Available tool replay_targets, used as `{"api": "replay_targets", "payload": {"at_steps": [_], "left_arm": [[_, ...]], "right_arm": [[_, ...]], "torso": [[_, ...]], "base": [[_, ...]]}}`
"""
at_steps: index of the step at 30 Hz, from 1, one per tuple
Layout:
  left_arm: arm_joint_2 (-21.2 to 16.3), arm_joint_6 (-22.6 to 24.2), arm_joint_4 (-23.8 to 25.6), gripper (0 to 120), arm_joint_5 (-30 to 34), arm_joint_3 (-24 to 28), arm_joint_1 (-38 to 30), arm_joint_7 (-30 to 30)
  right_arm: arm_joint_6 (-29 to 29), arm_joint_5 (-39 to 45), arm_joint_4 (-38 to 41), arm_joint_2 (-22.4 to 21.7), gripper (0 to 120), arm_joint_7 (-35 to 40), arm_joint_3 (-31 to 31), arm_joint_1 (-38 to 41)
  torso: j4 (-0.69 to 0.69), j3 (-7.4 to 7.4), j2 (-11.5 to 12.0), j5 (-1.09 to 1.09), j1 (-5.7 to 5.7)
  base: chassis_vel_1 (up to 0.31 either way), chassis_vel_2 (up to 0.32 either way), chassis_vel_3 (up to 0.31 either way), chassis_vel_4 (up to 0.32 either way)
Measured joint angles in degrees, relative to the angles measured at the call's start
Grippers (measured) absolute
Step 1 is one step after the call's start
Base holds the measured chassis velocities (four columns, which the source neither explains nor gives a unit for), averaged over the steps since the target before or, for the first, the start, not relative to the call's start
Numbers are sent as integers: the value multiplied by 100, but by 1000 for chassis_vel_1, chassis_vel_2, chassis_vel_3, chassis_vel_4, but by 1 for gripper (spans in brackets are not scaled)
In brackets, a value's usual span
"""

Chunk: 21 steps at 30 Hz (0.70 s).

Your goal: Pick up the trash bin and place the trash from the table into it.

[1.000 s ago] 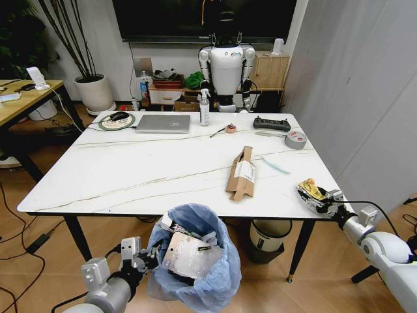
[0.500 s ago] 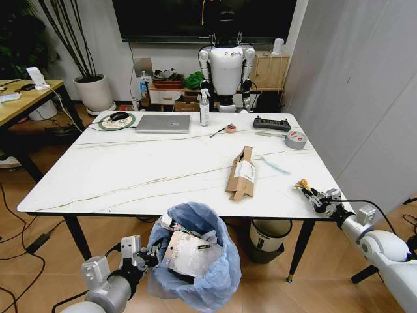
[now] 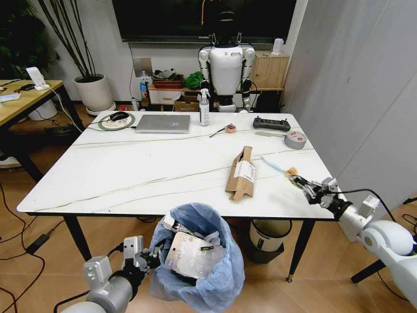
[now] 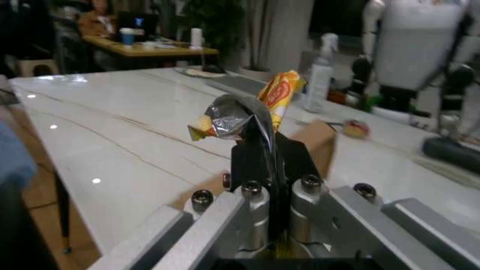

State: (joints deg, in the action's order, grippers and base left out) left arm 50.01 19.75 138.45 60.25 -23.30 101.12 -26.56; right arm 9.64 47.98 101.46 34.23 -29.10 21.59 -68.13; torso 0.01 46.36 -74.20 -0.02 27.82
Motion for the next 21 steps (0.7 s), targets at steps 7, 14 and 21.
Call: {"api": "replay_targets", "payload": {"at_steps": [7,14,21], "left_arm": [[-297,1,-57,0,108,135,-198,20],[-1059,22,-208,0,374,274,-424,88],[-1675,54,-437,0,646,1102,-1326,100]], "right_arm": [[95,240,987,-691,0,2,-626,179],[242,307,1498,-1012,0,-164,-908,160],[377,181,1667,-1226,0,-371,-1018,191]], "torso": [[0,0,0,1,0],[-1,0,0,3,0],[-1,1,0,4,0]], "base": [[0,0,0,0],[0,0,0,0],[0,0,0,0]]}}
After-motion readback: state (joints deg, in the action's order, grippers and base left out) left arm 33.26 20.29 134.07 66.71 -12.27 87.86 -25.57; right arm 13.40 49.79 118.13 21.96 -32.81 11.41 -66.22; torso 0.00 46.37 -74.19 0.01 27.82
